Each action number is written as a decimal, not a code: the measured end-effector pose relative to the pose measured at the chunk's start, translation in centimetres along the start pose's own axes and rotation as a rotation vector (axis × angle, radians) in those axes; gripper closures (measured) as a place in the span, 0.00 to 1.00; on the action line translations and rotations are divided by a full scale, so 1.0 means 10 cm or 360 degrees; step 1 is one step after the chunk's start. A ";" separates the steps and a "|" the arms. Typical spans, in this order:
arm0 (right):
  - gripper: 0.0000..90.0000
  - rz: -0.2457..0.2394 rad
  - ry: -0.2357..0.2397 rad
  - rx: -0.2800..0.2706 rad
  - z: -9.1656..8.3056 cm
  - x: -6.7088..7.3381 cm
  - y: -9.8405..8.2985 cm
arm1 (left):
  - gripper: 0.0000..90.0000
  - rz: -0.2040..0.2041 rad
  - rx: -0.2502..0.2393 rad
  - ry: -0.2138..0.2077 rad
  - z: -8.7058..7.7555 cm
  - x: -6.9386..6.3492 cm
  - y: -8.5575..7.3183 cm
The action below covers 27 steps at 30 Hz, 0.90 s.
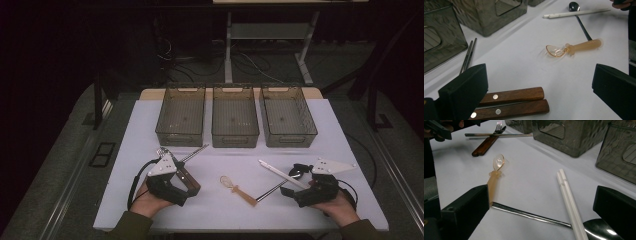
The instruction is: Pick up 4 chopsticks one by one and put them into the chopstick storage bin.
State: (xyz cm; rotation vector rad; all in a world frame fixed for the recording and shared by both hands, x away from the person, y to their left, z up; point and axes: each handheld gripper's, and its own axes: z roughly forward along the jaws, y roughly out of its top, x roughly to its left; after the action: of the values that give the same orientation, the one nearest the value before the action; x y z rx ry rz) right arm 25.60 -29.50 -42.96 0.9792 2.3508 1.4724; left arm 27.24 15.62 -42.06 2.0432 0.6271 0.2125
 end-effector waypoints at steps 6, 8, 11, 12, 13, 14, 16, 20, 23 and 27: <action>0.01 0.0013 0.0023 0.0006 0.00 -0.01 0.00 | 0.00 0.0007 0.0012 -0.0005 0.00 0.00 0.01; 0.01 0.0017 0.0025 0.0014 0.00 -0.01 0.00 | 0.00 0.0006 0.0013 0.0000 0.00 0.00 0.03; 0.00 0.0024 0.0038 0.0005 -0.01 -0.01 0.00 | 0.00 0.0011 0.0011 0.0011 -0.01 0.00 0.04; 0.01 0.0030 0.0039 0.0003 -0.01 -0.02 0.00 | 0.00 0.0003 0.0013 0.0015 -0.02 0.01 0.04; 0.01 0.0040 0.0044 0.0003 -0.01 -0.02 0.01 | 0.00 0.0003 0.0013 0.0015 -0.02 0.01 0.04; 0.01 0.0039 0.0045 0.0005 -0.01 -0.02 0.01 | 0.00 -0.0003 0.0021 0.0025 -0.02 0.02 0.05; 0.00 0.0034 0.0044 0.0006 -0.01 -0.02 0.01 | 0.00 -0.0002 0.0023 0.0024 -0.03 0.03 0.05; 0.00 0.0036 0.0040 0.0008 0.00 -0.02 0.02 | 0.00 -0.0003 0.0029 0.0035 -0.04 0.05 0.07; 0.00 0.0031 0.0036 0.0006 0.00 -0.01 0.02 | 0.00 0.0002 0.0043 0.0042 -0.03 0.05 0.08; 0.00 0.0029 0.0036 0.0003 0.00 0.00 0.01 | 0.01 0.0019 0.0051 0.0048 -0.03 0.06 0.12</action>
State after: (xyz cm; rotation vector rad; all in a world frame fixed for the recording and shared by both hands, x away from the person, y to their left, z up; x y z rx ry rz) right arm 25.67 -29.52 -42.82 0.9922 2.3655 1.4961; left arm 28.07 15.67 -40.95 2.0782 0.6407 0.2420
